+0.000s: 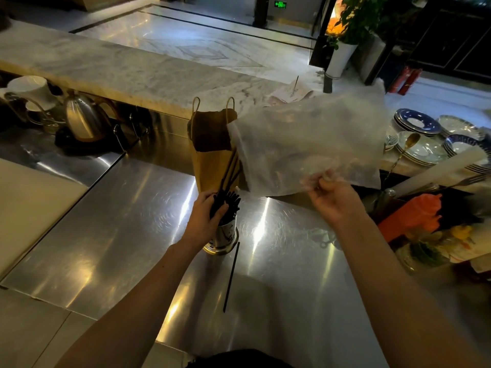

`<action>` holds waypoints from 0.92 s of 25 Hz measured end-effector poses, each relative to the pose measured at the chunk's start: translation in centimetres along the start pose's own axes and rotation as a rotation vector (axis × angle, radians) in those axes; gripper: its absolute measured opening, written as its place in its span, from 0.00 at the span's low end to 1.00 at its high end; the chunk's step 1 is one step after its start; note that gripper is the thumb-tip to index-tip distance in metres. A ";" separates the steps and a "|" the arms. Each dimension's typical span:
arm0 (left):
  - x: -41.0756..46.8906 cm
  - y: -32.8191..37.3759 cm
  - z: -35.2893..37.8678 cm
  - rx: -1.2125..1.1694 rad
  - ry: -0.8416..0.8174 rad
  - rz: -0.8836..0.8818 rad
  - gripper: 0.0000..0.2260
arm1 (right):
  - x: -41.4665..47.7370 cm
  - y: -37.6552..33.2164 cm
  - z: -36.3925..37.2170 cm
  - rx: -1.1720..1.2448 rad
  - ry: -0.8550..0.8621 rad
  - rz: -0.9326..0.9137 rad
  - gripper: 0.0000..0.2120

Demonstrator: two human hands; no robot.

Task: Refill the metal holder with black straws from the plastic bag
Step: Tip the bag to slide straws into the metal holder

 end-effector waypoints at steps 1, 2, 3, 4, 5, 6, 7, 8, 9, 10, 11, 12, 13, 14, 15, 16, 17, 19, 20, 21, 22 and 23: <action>0.0 0.0 0.0 -0.006 0.007 -0.004 0.11 | 0.2 -0.2 -1.3 0.054 0.029 0.011 0.16; -0.1 0.1 0.1 -0.010 0.008 -0.001 0.11 | 0.4 -0.1 -2.9 0.089 0.052 0.029 0.16; -0.1 0.0 0.0 -0.011 0.017 0.001 0.11 | 0.7 0.5 -4.6 0.094 0.076 0.060 0.17; -0.1 -0.1 -0.1 -0.003 0.026 0.001 0.11 | 0.9 1.5 -6.4 0.085 0.111 0.105 0.20; 0.0 -0.2 -0.1 0.015 0.028 0.002 0.11 | 1.1 2.4 -8.3 0.091 0.165 0.151 0.20; 0.1 -0.4 0.0 0.035 0.027 0.001 0.11 | 1.1 3.4 -10.2 0.114 0.244 0.172 0.17; 0.1 -0.5 0.1 0.050 0.027 -0.003 0.11 | 0.8 4.4 -12.1 0.140 0.338 0.186 0.15; 0.1 -0.7 0.2 0.061 0.027 -0.014 0.12 | 0.1 5.4 -14.0 0.133 0.421 0.182 0.14; 0.1 -0.8 0.2 0.070 0.025 -0.027 0.12 | -0.7 6.1 -15.3 0.066 0.462 0.180 0.13; 0.2 -0.8 0.2 0.078 0.022 -0.037 0.12 | -1.6 6.4 -16.4 -0.101 0.462 0.160 0.12; 0.1 -0.9 0.3 0.082 0.020 -0.045 0.12 | -2.3 6.5 -17.5 -0.347 0.443 0.128 0.11; 0.1 -0.9 0.2 0.081 0.020 -0.047 0.12 | -2.7 6.9 -18.1 -0.540 0.361 0.154 0.12; 0.0 -0.8 0.1 0.077 0.023 -0.045 0.12 | -3.4 7.2 -18.5 -0.704 0.339 0.194 0.15; 0.0 -0.7 0.0 0.077 0.024 -0.038 0.12 | -3.3 7.8 -19.0 -0.863 0.324 0.192 0.19; 0.1 -0.8 -0.1 0.083 0.020 -0.030 0.11 | -3.4 8.3 -19.5 -0.967 0.342 0.195 0.21; 0.1 -1.0 -0.1 0.088 0.017 -0.025 0.11 | -3.5 9.0 -19.7 -1.015 0.314 0.193 0.23; 0.1 -1.1 -0.2 0.086 0.017 -0.016 0.11 | -3.6 9.7 -19.5 -1.006 0.321 0.239 0.24; 0.0 -1.4 -0.3 0.061 0.024 0.004 0.10 | -3.4 10.6 -20.9 -0.859 0.475 0.255 0.27; 0.0 -1.4 -0.4 0.044 0.032 0.012 0.10 | -3.4 10.8 -21.2 -0.747 0.563 0.203 0.27; -0.1 -1.3 -0.5 0.028 0.037 0.015 0.10 | -3.9 10.6 -21.3 -0.695 0.664 0.137 0.26; -0.1 -1.2 -0.6 0.015 0.039 0.014 0.09 | -4.3 10.4 -21.3 -0.655 0.706 0.063 0.22; -0.1 -1.1 -0.8 0.012 0.039 0.013 0.10 | -4.6 10.8 -20.4 -0.635 0.707 0.108 0.18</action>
Point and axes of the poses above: each hand's wrist, its own x-axis towards the middle knuckle, its own z-axis out of the palm, y = z × x, the point moved 6 cm from there along x, towards the middle knuckle, and after that the axes turned 1 degree about -x, right-handed, at the moved point
